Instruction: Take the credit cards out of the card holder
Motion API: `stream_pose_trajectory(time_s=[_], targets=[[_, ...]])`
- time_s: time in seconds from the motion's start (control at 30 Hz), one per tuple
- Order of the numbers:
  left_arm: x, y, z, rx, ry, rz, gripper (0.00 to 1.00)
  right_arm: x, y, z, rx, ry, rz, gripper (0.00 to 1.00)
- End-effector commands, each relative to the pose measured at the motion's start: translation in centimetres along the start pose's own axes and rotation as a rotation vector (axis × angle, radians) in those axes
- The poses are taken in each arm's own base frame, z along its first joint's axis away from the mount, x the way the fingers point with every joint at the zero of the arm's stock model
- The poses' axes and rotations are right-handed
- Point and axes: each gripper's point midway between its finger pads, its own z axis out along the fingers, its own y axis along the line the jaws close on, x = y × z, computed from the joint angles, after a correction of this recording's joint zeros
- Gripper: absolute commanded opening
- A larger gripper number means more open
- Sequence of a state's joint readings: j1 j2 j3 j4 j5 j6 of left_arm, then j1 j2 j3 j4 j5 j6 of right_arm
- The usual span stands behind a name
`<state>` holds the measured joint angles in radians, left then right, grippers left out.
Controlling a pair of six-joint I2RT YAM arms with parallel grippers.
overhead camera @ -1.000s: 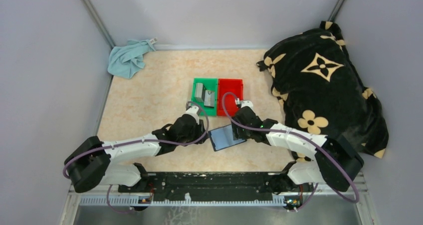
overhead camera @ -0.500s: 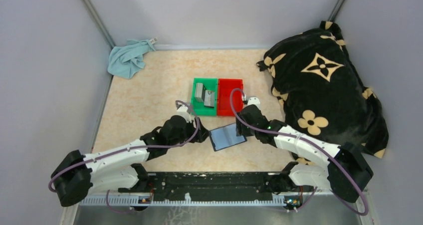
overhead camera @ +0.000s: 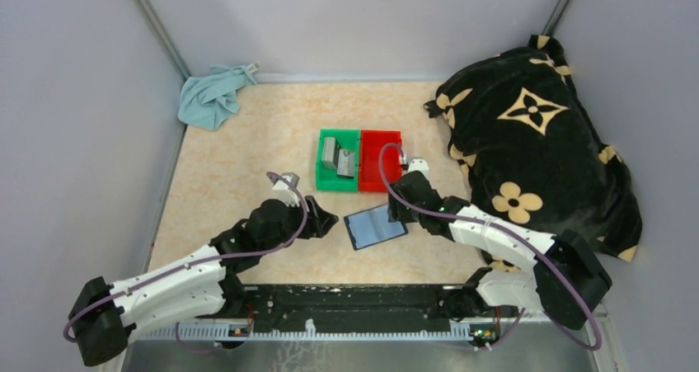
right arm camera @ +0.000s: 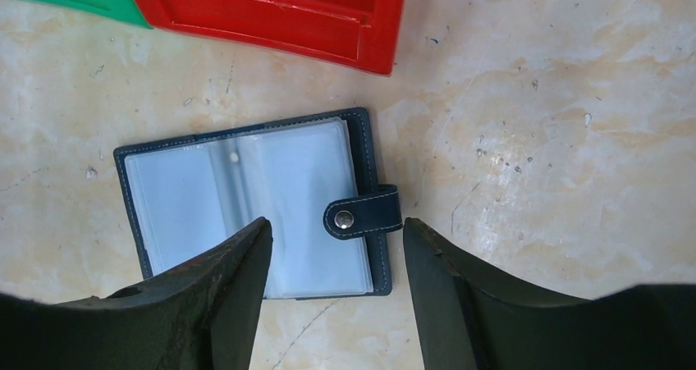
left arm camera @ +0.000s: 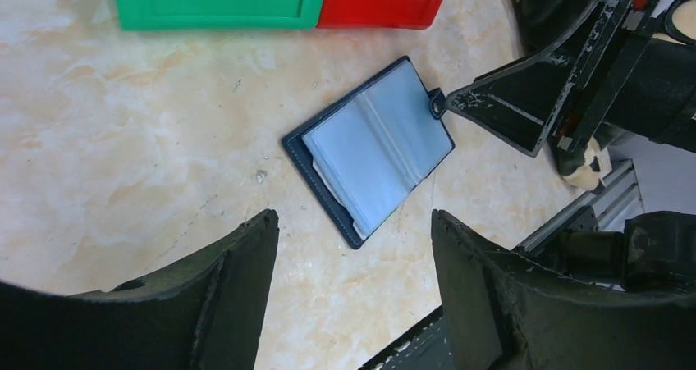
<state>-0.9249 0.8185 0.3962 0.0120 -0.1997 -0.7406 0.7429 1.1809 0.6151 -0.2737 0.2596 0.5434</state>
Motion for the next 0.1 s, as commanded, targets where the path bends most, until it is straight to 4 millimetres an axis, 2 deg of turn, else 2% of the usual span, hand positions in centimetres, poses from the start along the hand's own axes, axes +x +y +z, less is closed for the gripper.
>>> stream_pose_trajectory(time_s=[0.0, 0.07], targets=[[0.02, 0.85, -0.19, -0.029, -0.008, 0.009, 0.74, -1.82, 1.11, 0.14, -0.032, -0.048, 0.029, 0.60], [-0.08, 0.62, -0.21, -0.020, -0.010, 0.010, 0.75, -1.86, 1.12, 0.17, -0.031, -0.048, 0.028, 0.60]])
